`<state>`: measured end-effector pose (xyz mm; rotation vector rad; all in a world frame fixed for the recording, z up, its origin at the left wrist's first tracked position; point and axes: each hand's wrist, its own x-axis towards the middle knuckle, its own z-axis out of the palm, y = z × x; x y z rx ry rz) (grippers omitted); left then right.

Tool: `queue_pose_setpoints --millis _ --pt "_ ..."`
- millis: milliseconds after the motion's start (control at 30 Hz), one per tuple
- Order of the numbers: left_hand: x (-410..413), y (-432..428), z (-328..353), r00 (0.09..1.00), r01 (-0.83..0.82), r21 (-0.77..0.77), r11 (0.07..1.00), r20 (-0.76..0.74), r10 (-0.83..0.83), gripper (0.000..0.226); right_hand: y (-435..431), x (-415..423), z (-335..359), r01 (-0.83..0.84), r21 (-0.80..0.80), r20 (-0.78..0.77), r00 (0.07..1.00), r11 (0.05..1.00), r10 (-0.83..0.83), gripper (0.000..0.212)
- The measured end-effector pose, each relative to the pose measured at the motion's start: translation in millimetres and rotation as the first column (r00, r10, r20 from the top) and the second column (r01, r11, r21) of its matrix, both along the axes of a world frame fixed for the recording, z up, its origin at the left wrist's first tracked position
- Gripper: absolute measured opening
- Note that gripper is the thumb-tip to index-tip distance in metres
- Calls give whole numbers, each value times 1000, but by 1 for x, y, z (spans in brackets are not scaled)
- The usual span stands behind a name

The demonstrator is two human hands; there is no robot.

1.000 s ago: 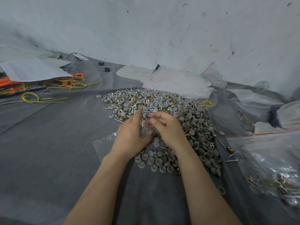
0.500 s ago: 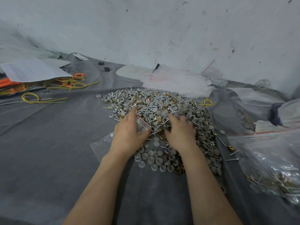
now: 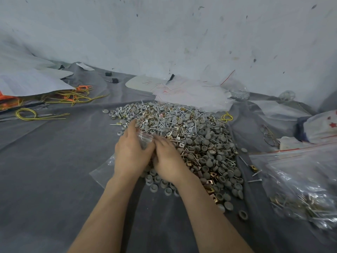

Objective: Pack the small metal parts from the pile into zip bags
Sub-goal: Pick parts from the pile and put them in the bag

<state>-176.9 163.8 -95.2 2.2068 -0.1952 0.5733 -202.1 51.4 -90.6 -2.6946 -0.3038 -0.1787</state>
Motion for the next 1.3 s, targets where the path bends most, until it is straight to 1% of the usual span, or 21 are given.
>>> queue_pose_setpoints --millis 67,133,200,233,300,367,433,500,567,633,700,767,800,900,1033,1300 --pt "1 2 0 1000 -12 2 1000 -9 12 79 -4 2 -2 32 -23 22 999 999 -32 55" --pt "0 2 -1 1000 -18 22 1000 -21 19 80 -14 1 -1 157 -101 22 988 982 -156 50" --pt "0 2 -1 999 -15 47 999 -39 16 80 -28 0 5 290 -116 -25 955 950 -295 47" --pt "-1 2 -1 999 -10 57 998 -49 13 80 -35 0 9 344 -102 -41 936 933 -350 45" --pt "-1 2 -1 998 0 68 998 -65 5 80 -46 -2 13 427 -66 -25 903 902 -430 45" --pt "-2 1 0 997 25 68 997 -79 -19 81 -52 -4 15 479 0 25 878 878 -479 43" --pt "-3 -1 0 996 60 64 996 -76 -55 81 -55 -5 17 500 94 76 859 861 -507 36" --pt "-5 -2 0 994 94 68 993 -66 -89 81 -54 -5 18 478 189 109 858 858 -502 25" --pt "-5 -3 0 991 119 70 990 -65 -114 81 -49 -6 20 422 216 120 884 880 -453 17" --pt "-6 -4 0 989 135 58 989 -69 -131 81 -41 -7 19 366 148 109 917 919 -383 17" --pt "-6 -4 0 988 144 53 988 -59 -141 80 -33 -6 16 344 29 68 936 938 -346 27" --pt "-6 -4 0 988 147 59 987 -49 -144 80 -28 -6 13 355 -65 26 935 933 -354 35" --pt "-6 -4 0 989 146 62 987 -47 -144 80 -27 -5 12 368 -89 16 930 926 -368 35" --pt "-5 -4 0 989 142 65 988 -48 -139 80 -28 -5 12 384 -122 -8 922 915 -387 30" --pt "-5 -4 -1 988 150 54 987 -55 -147 79 -29 -5 14 361 -162 -58 926 919 -374 30" --pt "-3 -4 -3 987 157 51 986 -50 -154 81 -27 -4 12 405 -110 -49 910 908 -412 24"
